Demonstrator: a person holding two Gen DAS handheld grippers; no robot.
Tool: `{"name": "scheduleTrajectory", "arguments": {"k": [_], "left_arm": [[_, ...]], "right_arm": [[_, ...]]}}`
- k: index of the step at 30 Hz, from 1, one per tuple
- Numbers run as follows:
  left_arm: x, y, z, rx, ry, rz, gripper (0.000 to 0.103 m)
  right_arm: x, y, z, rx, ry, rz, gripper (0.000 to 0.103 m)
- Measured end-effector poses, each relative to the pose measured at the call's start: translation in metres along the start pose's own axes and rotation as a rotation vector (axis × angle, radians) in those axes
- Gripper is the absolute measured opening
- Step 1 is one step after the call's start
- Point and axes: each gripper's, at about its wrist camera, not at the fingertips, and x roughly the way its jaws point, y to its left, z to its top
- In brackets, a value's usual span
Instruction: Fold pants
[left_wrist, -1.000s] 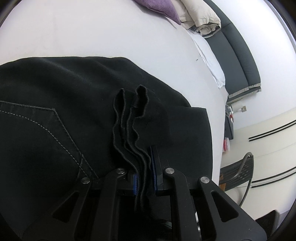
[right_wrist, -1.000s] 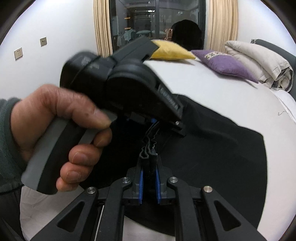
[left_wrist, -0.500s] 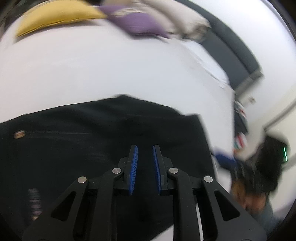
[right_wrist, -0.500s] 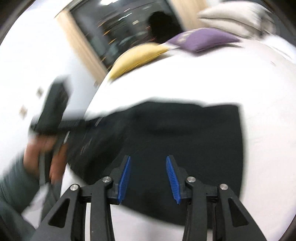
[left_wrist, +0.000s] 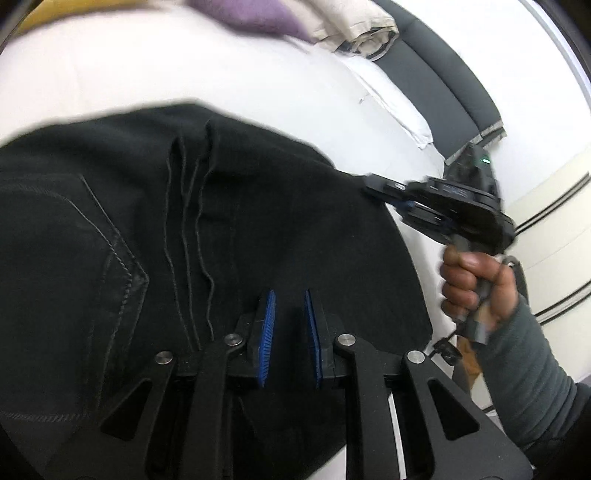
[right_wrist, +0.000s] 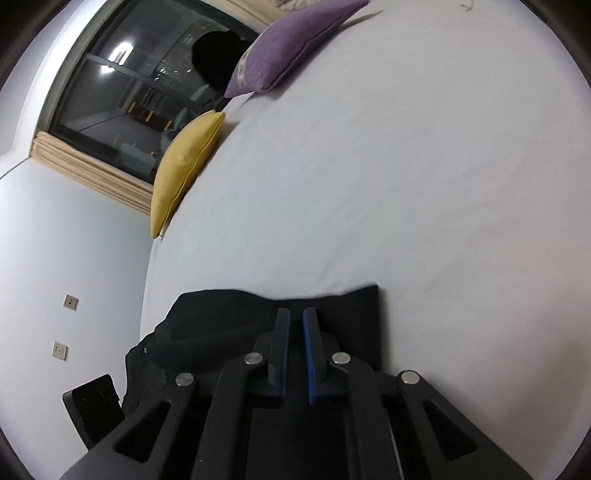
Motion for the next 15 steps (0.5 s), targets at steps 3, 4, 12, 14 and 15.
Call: {"name": "scheduleTrajectory", "arguments": {"k": [3,4,12,14,15], "left_arm": [[-0.010,-0.006,-0.010,0.017,-0.032,-0.021,0.016],[-0.005,-0.004,-0.016,0.013,-0.013,-0.006,0.016],[-0.014,-0.009,-0.032,0.029,-0.048,0.030,0.016],[-0.017,-0.012,-0.036,0.037,-0.060,0.019,0.016],[-0.013,-0.007,-0.039,0.023,-0.037,0.035,0.016]], "right_arm": [[-0.026,0.022,-0.042,-0.055,0.005,0.107,0.046],[-0.027,0.024,-0.059,-0.064,0.031,0.117,0.049],[-0.039,-0.016,-0.094,0.085,0.031,0.054,0.022],[-0.054,-0.002,-0.099,0.044,-0.006,0.142,0.039],[-0.056,0.005,-0.102,0.031,-0.012,0.178,0.045]]}}
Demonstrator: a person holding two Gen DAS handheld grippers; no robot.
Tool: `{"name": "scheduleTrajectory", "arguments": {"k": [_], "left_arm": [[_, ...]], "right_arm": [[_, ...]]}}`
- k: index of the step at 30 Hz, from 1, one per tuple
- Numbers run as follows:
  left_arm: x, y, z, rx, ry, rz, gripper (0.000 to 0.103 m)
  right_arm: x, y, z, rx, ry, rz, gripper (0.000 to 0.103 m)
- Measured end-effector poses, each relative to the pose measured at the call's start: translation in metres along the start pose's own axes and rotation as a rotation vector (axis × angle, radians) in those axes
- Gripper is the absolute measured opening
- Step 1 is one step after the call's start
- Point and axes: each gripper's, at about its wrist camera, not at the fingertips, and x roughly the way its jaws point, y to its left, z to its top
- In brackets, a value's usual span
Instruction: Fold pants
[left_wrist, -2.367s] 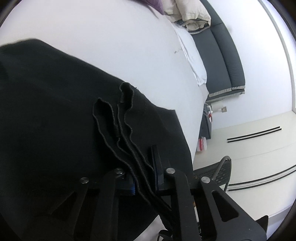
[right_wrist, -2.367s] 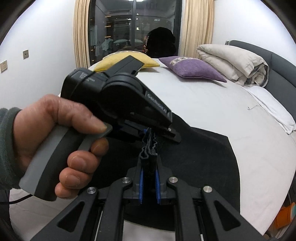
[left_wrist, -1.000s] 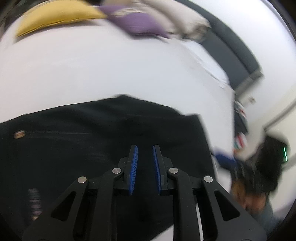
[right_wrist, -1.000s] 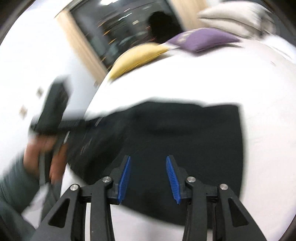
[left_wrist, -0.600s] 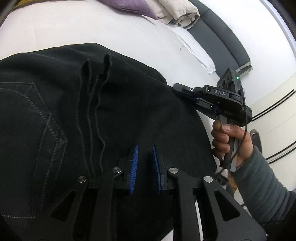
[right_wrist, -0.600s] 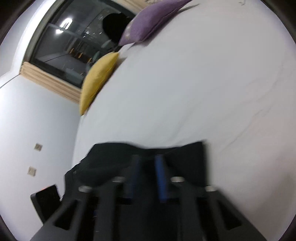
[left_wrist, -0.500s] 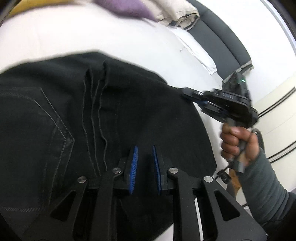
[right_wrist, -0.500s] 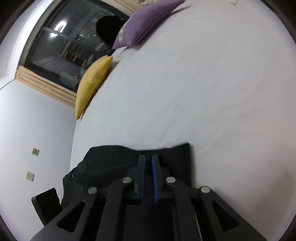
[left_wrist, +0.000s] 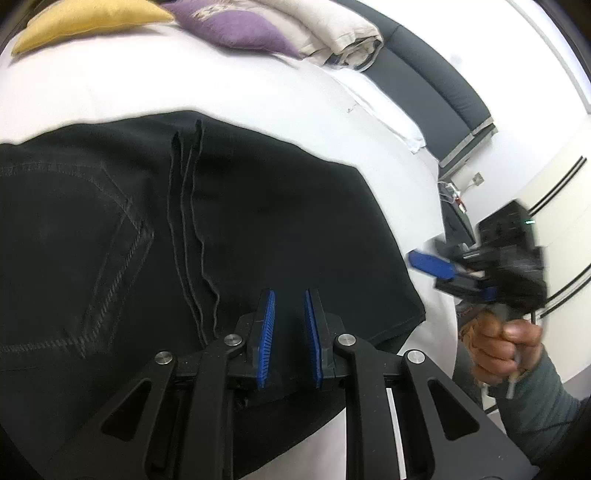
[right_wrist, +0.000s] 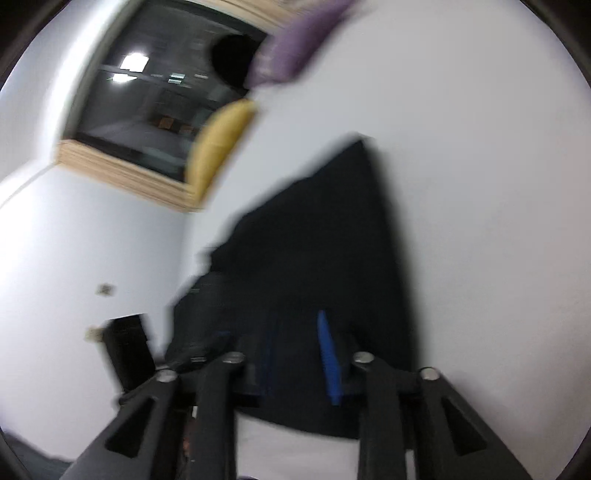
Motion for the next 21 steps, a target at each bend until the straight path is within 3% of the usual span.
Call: {"name": "scheduleTrajectory", "arguments": {"k": [1,3,4,5,6,7,9,12,13,18,20,21], "left_arm": [[0.005,0.007,-0.004,-0.020,0.022,0.005,0.016],[0.004,0.012,-0.007,-0.068,-0.015,-0.036,0.016],[0.002,0.002,0.000,-0.086,-0.013,-0.030,0.016],[-0.004,0.001,0.000,-0.093,-0.013,-0.022,0.016],[-0.016,0.005,-0.001,-0.093,-0.020,-0.020,0.016],[-0.032,0.004,-0.004,-0.092,-0.053,-0.016,0.016],[-0.057,0.005,-0.013,-0.113,-0.117,-0.018,0.016],[-0.101,0.023,-0.037,-0.203,-0.213,0.008,0.016],[-0.118,0.033,-0.047,-0.246,-0.247,0.031,0.016],[-0.208,0.098,-0.095,-0.455,-0.424,0.139,0.018],[-0.231,0.123,-0.114,-0.554,-0.486,0.158,0.033],[-0.238,0.132,-0.121,-0.595,-0.507,0.160,0.061]], "right_arm": [[0.006,0.001,-0.004,-0.005,0.013,0.009,0.056],[0.028,-0.014,-0.014,0.021,0.086,-0.043,0.059],[0.034,-0.025,-0.019,0.025,0.109,-0.087,0.050],[0.031,-0.027,-0.023,0.002,0.082,-0.135,0.024],[0.026,-0.029,-0.022,0.020,0.081,-0.151,0.019],[0.021,-0.028,-0.022,0.043,0.081,-0.151,0.020],[0.015,-0.015,-0.016,0.040,0.069,-0.166,0.032],[0.015,0.015,-0.013,-0.036,0.050,-0.044,0.045],[0.021,0.023,-0.012,-0.049,0.056,-0.011,0.055],[0.051,0.026,-0.012,-0.020,0.085,0.019,0.057],[0.049,0.024,-0.019,0.004,0.080,0.039,0.057],[0.052,0.023,-0.019,0.019,0.074,0.049,0.057]]}}
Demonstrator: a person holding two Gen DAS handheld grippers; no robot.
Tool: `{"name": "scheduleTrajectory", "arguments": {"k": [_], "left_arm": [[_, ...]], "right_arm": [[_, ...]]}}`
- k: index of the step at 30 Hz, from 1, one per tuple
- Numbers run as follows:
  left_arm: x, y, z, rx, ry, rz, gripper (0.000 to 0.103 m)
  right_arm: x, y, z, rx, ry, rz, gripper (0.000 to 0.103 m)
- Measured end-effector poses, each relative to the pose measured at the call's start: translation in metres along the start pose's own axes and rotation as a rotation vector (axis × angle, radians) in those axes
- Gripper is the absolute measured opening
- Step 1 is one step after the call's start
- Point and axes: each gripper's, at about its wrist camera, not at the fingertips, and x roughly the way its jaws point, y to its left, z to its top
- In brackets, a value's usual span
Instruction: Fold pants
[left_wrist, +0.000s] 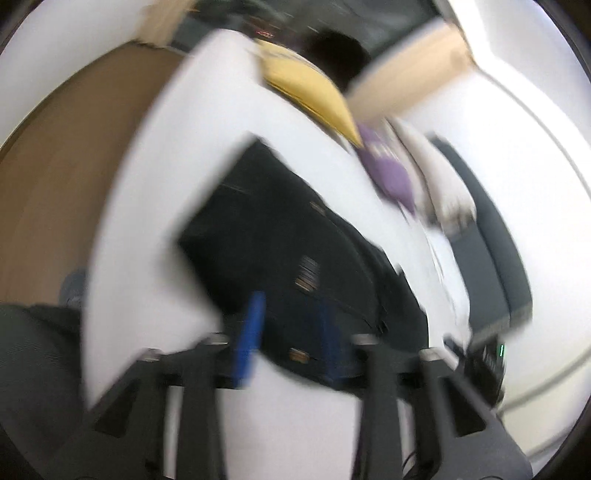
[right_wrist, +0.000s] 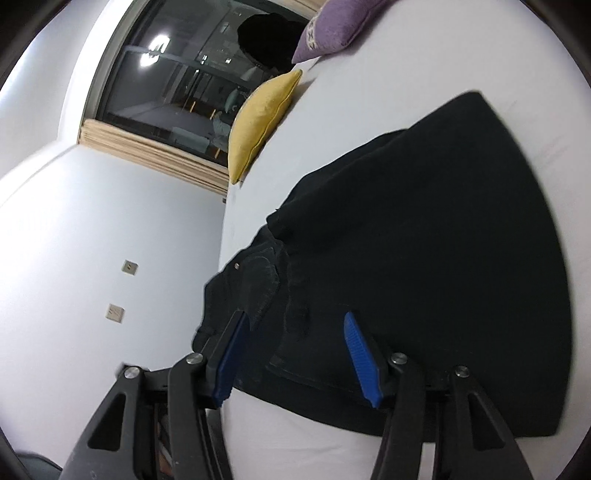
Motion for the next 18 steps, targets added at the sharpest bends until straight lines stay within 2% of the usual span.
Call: {"name": "scheduleTrajectory", "arguments": {"k": [1,3,6,9,14,18], "left_arm": [[-0.007,0.014,0.003,-0.056,-0.031,0.001,0.077],[-0.022,0.039,0.020,-0.116,-0.073,-0.020,0.078],[-0.026,0.054,0.031,-0.148,-0.063,-0.061,0.078],[-0.019,0.053,0.031,-0.151,-0.046,-0.091,0.078],[-0.004,0.067,0.038,-0.183,-0.001,-0.100,0.078],[0.002,0.071,0.029,-0.224,-0.008,-0.134,0.078]], "right_arm": [[0.010,0.011,0.001,0.009,-0.003,0.002,0.057],[0.010,0.015,0.001,0.020,-0.007,-0.007,0.057],[0.001,0.021,0.003,0.009,-0.009,-0.026,0.057],[-0.001,0.022,0.002,0.009,-0.011,-0.040,0.057],[0.006,0.026,0.003,0.023,-0.018,-0.031,0.057],[0.014,0.031,0.004,0.014,-0.010,-0.023,0.057]]}}
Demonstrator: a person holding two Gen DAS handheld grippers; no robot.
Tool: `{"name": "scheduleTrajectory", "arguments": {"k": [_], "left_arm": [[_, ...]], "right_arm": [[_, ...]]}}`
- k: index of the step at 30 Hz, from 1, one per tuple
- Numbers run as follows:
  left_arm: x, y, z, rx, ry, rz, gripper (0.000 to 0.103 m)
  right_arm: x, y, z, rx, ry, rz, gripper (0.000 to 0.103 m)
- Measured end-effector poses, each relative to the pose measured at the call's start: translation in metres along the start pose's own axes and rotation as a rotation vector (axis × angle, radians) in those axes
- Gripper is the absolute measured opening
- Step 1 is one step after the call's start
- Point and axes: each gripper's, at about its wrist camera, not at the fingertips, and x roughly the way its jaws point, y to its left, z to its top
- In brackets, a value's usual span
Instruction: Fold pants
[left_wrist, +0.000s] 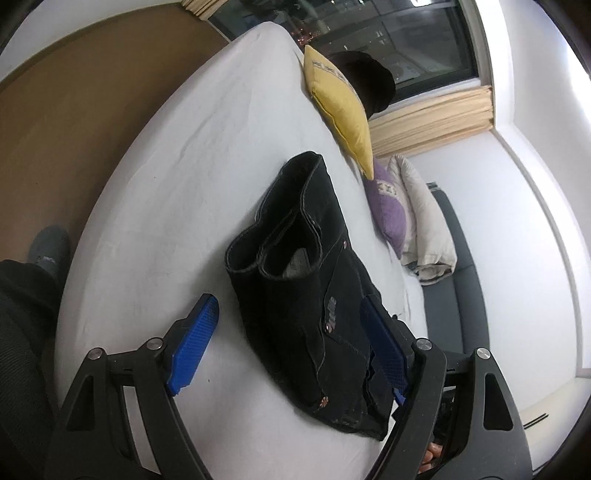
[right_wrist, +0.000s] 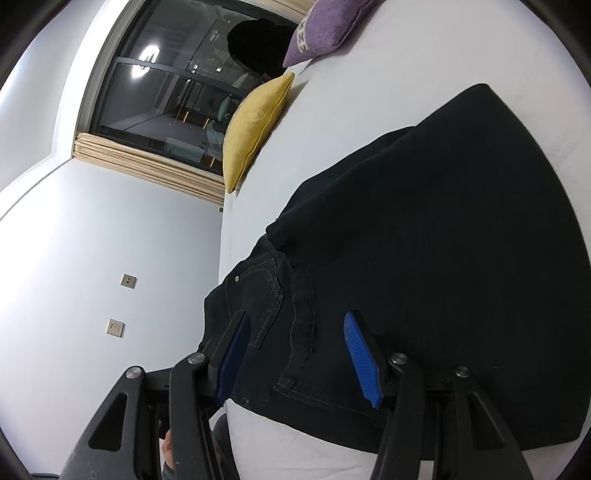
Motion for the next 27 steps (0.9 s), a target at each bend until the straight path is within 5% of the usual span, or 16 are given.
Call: {"name": "scheduleTrajectory", "arguments": {"k": [6,12,15,19,27], "left_arm": [[0.004,0.002,0.006,-0.041,-0.012,-0.046,0.076],[0.032,-0.004,0.005,-0.032,0.033,-0.032,0.030],[0.032,0.003,0.004,-0.080,0.026,-0.042,0.020],[0.034,0.004,0.001,-0.080,0.025,-0.047,0.016],[0.032,-0.013,0.004,-0.024,0.012,-0.040,0.014]], "right_arm": [[0.005,-0.003,0.001,0.020,0.000,0.018,0.057],[0.009,-0.005,0.002,0.027,0.003,0.029,0.057],[0.012,-0.006,0.003,0.029,0.007,0.028,0.057],[0.018,-0.012,0.003,0.035,0.025,-0.001,0.056],[0.026,-0.021,0.004,0.047,0.069,-0.072,0.039]]}}
